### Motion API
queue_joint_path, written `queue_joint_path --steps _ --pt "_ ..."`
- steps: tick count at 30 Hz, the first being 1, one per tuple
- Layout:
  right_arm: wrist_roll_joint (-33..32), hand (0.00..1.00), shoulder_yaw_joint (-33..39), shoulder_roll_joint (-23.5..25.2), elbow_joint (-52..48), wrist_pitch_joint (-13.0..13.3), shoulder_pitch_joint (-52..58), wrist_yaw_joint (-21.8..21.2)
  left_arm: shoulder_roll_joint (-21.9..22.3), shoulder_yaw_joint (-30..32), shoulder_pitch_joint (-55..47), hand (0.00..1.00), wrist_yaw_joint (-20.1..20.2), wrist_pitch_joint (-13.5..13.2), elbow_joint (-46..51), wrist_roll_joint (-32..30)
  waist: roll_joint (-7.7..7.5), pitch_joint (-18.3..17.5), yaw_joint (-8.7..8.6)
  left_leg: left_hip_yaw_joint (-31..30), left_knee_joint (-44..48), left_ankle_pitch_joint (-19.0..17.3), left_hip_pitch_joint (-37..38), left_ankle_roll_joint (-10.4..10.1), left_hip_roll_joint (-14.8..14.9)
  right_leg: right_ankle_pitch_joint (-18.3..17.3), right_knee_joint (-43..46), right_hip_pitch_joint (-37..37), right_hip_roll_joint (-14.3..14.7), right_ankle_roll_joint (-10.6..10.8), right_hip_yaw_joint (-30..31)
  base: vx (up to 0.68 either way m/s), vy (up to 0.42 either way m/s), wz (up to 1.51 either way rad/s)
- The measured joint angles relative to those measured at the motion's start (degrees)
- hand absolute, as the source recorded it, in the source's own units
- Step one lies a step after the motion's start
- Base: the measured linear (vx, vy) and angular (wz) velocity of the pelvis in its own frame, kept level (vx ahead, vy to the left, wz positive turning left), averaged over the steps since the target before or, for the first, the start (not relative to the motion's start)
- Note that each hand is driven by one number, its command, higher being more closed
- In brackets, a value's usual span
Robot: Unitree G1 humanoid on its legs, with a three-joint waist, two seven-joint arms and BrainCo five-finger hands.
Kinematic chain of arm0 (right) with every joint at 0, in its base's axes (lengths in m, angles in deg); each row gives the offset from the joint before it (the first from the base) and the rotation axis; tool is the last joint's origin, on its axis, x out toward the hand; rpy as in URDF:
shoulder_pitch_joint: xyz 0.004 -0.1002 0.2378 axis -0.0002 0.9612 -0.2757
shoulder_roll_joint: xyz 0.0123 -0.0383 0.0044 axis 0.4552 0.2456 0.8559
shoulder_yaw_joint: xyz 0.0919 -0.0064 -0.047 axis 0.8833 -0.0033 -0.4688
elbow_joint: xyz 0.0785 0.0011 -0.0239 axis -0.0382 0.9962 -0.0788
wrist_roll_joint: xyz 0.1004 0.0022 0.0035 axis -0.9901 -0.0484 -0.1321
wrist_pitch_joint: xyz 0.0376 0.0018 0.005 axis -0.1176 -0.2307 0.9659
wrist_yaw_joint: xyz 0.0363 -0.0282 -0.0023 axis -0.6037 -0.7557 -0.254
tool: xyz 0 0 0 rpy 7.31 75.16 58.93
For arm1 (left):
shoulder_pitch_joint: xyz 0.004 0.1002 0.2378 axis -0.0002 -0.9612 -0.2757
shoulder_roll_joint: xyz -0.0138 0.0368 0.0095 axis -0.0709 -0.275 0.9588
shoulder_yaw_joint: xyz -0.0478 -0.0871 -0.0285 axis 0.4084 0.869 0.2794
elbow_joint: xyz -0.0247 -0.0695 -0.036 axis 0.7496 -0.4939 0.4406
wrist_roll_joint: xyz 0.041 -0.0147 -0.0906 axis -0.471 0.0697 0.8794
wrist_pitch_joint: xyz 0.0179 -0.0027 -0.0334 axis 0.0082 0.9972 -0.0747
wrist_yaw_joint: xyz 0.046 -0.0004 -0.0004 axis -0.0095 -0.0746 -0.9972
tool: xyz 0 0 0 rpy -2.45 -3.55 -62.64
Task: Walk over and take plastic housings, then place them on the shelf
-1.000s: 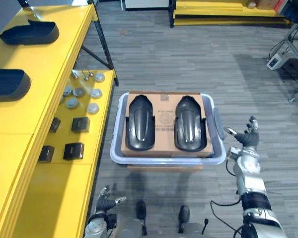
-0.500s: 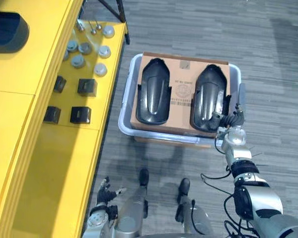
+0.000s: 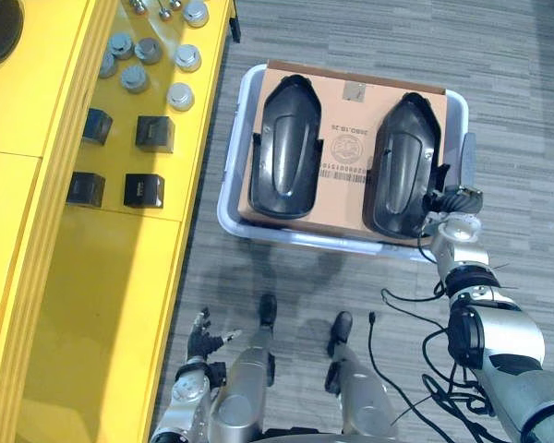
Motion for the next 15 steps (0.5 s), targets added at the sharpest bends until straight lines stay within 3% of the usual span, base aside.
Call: queue_joint_path --steps 8,15 --pt "-0.27 1.00 -0.03 0.34 -2.74 0.05 1.68 -0.16 0.04 -0.50 -0.04 0.00 -0.80 0.05 -1.08 0.02 -0.03 0.01 0.12 0.06 -0.15 0.01 1.03 0.00 0.01 -0.13 0.50 0.70 -0.04 -0.19 0.15 0.00 0.000 0.00" --pt "1.53 1.00 0.07 3.66 -28.60 0.44 18.42 2.27 0.16 -0.50 -0.86 0.00 -0.74 0.19 7.08 -0.09 -0.14 -0.13 -0.50 -0.15 -0.97 0.11 2.85 -0.08 -0.04 -0.37 0.35 2.36 -0.12 0.06 -0.12 0.04 0.000 0.01"
